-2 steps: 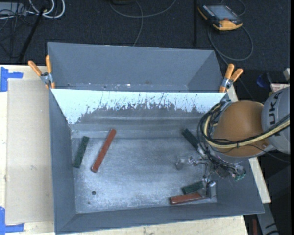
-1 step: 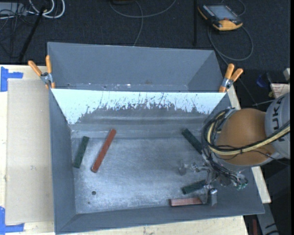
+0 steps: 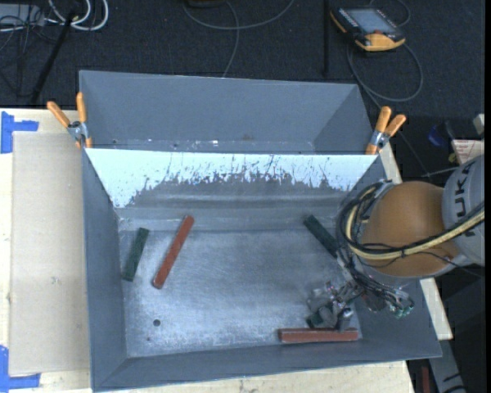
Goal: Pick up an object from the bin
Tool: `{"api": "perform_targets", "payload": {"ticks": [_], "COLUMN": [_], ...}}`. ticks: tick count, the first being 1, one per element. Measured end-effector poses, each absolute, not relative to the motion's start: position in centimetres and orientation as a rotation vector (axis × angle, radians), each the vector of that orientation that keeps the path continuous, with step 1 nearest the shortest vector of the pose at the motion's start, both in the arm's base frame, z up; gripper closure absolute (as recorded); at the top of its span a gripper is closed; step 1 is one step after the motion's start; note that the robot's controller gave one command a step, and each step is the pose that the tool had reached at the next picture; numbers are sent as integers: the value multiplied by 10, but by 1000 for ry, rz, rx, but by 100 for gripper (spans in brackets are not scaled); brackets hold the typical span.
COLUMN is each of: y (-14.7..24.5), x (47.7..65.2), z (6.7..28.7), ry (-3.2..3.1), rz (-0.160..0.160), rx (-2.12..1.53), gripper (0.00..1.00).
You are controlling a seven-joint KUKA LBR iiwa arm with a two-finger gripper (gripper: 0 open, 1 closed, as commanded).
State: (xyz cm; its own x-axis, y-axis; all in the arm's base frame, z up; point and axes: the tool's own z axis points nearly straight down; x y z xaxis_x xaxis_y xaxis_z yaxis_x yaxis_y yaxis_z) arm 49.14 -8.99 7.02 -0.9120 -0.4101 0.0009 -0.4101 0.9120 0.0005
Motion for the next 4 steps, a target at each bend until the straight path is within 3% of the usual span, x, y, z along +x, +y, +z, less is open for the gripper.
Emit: {"api": "perform_targets", "payload": {"ticks": [1,2,3,4], "y": [-73,-73,-95,-94], "x": [505,504,518,518], "z": [112,111,67,70], "ry": [-2924,-2923,-2862,-2866], "rz": [0,-2,-3,-3], "rx": [1158,1153,1291,1289], "gripper": [100,0,0,100]}}
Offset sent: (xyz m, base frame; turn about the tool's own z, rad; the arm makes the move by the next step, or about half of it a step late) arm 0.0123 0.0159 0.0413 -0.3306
